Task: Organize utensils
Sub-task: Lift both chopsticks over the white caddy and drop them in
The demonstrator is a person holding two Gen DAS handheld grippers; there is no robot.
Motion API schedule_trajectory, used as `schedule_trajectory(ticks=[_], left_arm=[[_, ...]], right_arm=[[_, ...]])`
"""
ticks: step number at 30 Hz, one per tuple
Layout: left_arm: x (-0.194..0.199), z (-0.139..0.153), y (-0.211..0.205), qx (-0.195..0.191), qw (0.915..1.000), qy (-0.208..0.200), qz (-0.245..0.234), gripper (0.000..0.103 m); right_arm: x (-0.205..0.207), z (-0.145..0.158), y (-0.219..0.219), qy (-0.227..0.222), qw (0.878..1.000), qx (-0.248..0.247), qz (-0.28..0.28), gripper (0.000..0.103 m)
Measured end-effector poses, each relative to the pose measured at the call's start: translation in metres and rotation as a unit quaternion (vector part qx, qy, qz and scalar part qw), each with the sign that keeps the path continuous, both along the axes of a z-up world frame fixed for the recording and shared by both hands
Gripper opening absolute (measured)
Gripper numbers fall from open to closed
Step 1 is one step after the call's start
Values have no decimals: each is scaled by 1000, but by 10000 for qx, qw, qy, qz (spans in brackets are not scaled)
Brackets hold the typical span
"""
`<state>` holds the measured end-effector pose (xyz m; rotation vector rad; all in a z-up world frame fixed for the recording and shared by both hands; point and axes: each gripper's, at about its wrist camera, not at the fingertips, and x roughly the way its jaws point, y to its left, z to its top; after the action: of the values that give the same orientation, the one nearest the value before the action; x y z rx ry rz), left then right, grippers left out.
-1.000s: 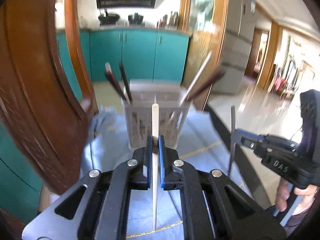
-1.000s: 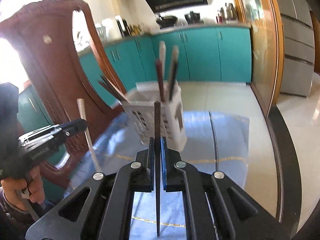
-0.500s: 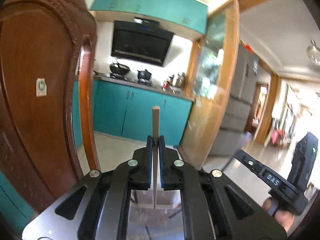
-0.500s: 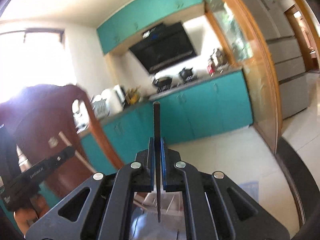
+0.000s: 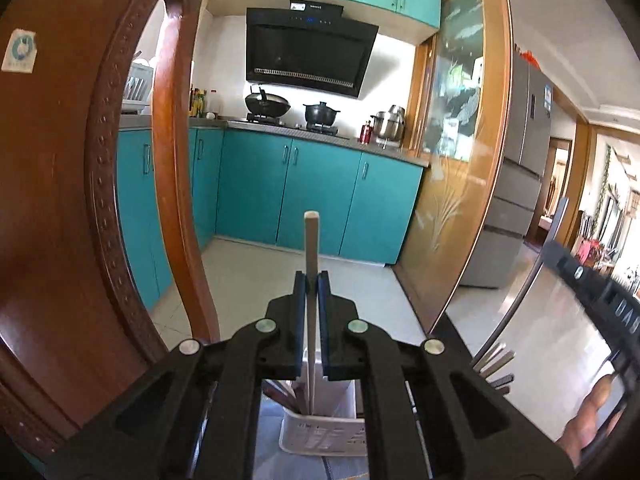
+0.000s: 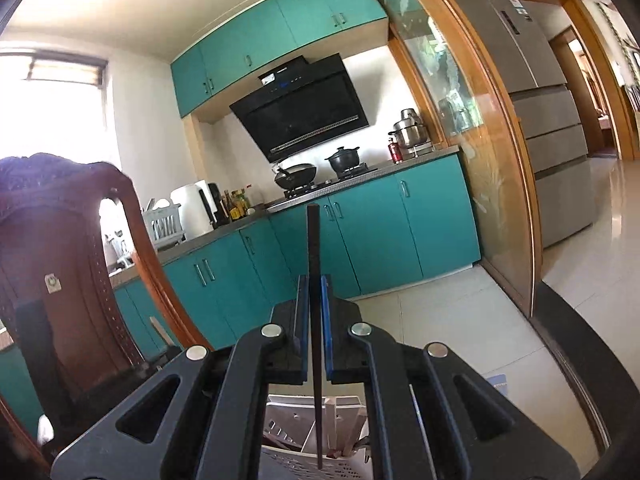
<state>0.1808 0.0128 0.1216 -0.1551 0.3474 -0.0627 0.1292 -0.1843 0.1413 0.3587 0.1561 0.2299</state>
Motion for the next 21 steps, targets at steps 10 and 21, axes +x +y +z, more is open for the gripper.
schedule_trajectory(ticks=[10,21], left_arm=[[0,-14,-22,391,9989,236,-70,7],[-10,-15,-19,515,9986,148,-42,7]], right_arm=[[-8,-4,-12,-218,9987,408,-223,6],[11,-19,5,-155,9992,193,-305,6]])
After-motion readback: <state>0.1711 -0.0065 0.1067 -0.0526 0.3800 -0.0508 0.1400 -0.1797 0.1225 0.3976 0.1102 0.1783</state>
